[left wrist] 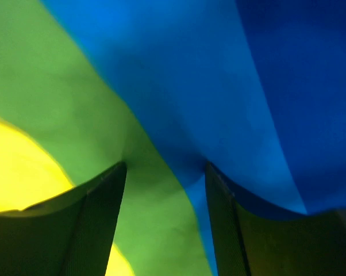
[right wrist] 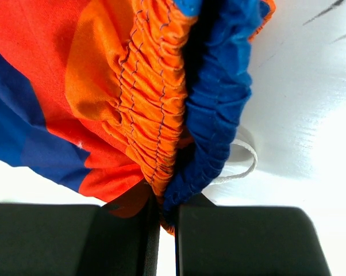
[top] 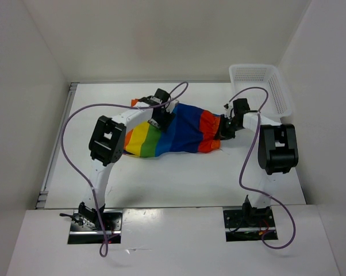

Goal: Fold and stack the shorts
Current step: Fold the shorts

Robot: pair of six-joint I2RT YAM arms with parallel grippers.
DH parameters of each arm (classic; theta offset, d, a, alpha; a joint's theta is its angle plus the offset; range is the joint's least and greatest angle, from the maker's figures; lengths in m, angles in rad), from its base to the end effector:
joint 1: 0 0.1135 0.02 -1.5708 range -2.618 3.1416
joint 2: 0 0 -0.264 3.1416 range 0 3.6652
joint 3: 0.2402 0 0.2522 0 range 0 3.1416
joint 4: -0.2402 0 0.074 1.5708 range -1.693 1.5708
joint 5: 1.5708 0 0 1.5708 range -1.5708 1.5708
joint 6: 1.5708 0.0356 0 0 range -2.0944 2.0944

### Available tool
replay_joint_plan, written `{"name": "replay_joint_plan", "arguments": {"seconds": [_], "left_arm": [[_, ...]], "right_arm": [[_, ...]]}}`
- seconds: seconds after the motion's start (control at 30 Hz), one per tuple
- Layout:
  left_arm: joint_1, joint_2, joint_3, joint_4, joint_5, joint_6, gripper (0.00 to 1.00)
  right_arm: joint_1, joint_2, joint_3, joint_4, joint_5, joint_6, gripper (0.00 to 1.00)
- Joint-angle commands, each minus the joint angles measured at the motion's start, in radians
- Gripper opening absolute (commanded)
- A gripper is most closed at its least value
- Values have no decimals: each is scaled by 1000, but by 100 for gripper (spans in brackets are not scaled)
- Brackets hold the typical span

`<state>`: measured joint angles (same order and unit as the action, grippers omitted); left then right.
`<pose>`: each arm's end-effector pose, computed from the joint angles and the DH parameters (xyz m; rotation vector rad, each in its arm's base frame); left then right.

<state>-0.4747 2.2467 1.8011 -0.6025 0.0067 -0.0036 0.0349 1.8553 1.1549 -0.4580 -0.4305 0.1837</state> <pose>0.4328 -0.2227 0.1731 0.6161 2.5567 -0.1752 0.3619 0.0275 0.1574 0.0778 2.7097 0.6503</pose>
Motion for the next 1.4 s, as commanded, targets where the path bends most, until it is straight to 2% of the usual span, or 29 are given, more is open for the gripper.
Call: {"name": "replay_joint_plan", "arguments": {"seconds": [0.0, 0.1, 0.4, 0.5, 0.63, 0.7, 0.77, 0.87, 0.97, 1.17, 1.23, 1.37], "left_arm": [[-5, 39, 53, 6, -80, 4, 65], [-16, 70, 63, 6, -90, 4, 65], [-107, 143, 179, 37, 24, 4, 66], [-116, 194, 280, 37, 111, 4, 66], [-125, 287, 489, 9, 278, 4, 66], [-134, 338, 629, -31, 317, 4, 67], [-143, 318, 649, -31, 326, 4, 67], [-128, 255, 571, -31, 326, 4, 69], [-76, 112, 430, -8, 306, 4, 72], [-12, -86, 199, 10, 89, 4, 77], [34, -111, 117, 30, 39, 4, 78], [105, -99, 50, 30, 59, 4, 80]], "right_arm": [[7, -36, 64, 6, -23, -36, 0], [7, -73, 107, -36, -24, -58, 0], [7, -186, 351, -209, -34, -116, 0], [20, -215, 433, -267, -44, -139, 0], [57, -235, 528, -314, -44, -162, 0], [57, -235, 540, -314, -44, -162, 0], [57, -235, 540, -324, -24, -196, 0], [57, -199, 540, -364, -14, -230, 0], [57, -169, 529, -373, -25, -266, 0], [57, -119, 580, -383, -14, -288, 0], [68, -107, 604, -383, 7, -302, 0], [118, -88, 623, -392, 42, -339, 0]]}}
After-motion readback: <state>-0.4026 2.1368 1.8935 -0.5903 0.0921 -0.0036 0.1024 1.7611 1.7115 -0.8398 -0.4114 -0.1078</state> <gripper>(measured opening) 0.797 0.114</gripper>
